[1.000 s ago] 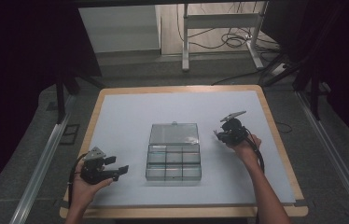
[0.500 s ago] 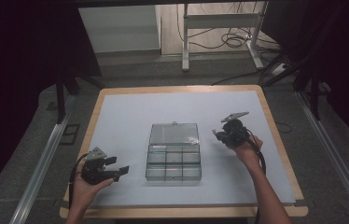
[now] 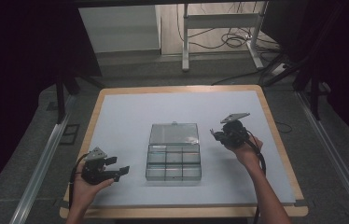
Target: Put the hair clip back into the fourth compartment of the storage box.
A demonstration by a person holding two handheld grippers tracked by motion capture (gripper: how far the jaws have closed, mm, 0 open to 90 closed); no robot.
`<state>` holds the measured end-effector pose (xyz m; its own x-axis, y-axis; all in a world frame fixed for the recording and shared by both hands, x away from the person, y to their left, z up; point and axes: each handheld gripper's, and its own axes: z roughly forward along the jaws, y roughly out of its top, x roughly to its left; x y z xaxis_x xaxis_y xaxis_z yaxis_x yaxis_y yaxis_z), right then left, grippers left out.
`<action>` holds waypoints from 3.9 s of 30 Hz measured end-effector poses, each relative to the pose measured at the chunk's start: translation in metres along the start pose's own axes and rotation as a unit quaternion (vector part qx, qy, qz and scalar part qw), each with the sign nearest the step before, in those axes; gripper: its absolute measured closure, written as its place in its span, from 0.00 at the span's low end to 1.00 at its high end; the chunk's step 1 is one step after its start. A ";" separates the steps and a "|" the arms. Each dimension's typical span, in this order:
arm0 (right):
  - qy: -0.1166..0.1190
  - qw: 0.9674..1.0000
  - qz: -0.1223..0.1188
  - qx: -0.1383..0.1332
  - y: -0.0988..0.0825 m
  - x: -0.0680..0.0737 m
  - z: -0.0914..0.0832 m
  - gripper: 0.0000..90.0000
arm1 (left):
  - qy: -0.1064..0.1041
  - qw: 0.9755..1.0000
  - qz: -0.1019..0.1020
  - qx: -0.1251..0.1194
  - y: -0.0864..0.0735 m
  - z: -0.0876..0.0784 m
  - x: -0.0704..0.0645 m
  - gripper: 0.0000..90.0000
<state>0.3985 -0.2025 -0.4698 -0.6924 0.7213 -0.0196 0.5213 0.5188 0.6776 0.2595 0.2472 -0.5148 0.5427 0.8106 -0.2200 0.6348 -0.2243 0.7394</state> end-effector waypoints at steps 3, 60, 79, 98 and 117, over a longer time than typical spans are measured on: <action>0.002 1.000 -0.002 -0.004 0.000 0.001 -0.002 0.92 | 0.000 1.000 0.000 0.000 0.000 0.000 0.000 0.32; 0.068 0.992 -0.085 -0.063 0.010 0.079 -0.012 0.92 | -0.003 1.000 0.007 0.003 0.001 0.002 -0.004 0.31; 0.105 0.988 -0.100 -0.058 0.014 0.104 0.002 0.92 | -0.003 1.000 0.005 0.004 0.001 0.001 -0.005 0.31; 0.142 0.982 -0.113 -0.061 0.019 0.126 0.015 0.92 | -0.003 1.000 0.006 0.003 0.001 0.002 -0.006 0.31; 0.181 0.974 -0.126 -0.052 0.025 0.151 0.031 0.92 | -0.004 1.000 0.006 0.004 0.001 0.002 -0.006 0.31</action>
<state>0.3224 -0.0664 -0.4781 -0.9320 0.3584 0.0533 0.2723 0.5956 0.7557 0.2583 0.2414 -0.5140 0.5551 0.8033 -0.2160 0.6319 -0.2384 0.7375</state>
